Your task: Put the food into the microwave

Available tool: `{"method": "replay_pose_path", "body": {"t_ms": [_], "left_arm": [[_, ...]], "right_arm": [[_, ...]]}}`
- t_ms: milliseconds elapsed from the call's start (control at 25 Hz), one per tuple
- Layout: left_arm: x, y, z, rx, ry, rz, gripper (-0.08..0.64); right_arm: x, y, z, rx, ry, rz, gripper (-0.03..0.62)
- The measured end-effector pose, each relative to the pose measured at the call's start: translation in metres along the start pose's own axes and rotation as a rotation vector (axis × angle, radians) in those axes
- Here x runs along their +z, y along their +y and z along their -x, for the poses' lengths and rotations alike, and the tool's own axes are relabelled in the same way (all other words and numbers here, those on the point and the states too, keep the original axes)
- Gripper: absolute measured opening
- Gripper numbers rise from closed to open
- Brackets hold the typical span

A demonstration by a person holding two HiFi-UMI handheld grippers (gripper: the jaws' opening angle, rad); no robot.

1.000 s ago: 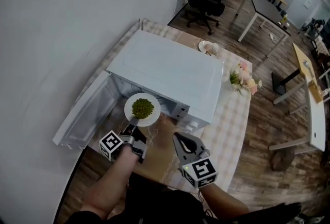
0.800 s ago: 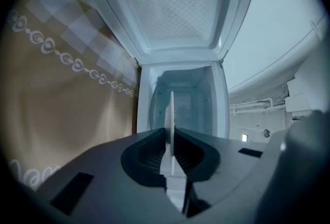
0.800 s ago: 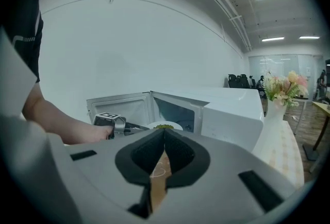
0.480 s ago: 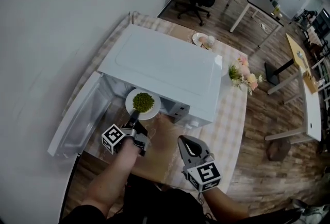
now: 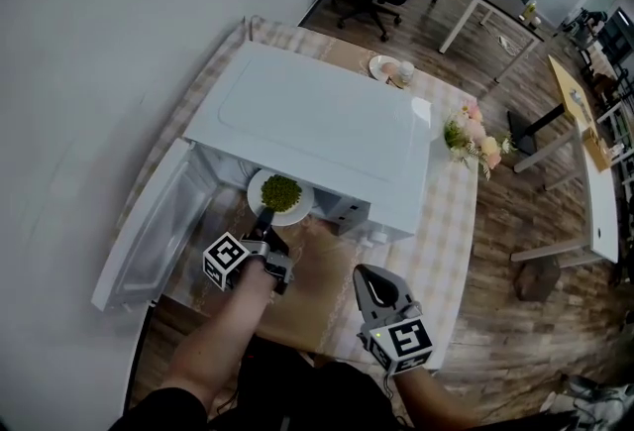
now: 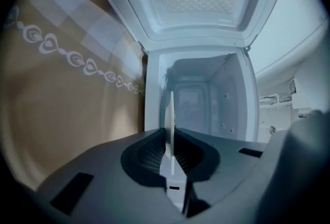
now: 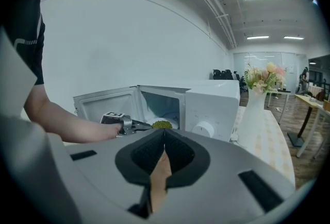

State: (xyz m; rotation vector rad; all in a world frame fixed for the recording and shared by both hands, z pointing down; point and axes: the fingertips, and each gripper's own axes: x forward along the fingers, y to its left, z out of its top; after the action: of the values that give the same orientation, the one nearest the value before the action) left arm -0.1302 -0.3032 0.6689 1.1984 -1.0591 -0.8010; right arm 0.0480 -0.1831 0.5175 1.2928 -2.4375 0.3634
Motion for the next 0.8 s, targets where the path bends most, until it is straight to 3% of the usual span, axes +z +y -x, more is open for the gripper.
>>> {"method": "replay_pose_path", "body": {"t_ms": [800], "left_arm": [[0.02,0.0,-0.028,-0.019,0.003,-0.038,0.041]], "right_arm": [[-0.002,-0.004,0.005,-0.067,-0.003,-0.039,0.009]]}}
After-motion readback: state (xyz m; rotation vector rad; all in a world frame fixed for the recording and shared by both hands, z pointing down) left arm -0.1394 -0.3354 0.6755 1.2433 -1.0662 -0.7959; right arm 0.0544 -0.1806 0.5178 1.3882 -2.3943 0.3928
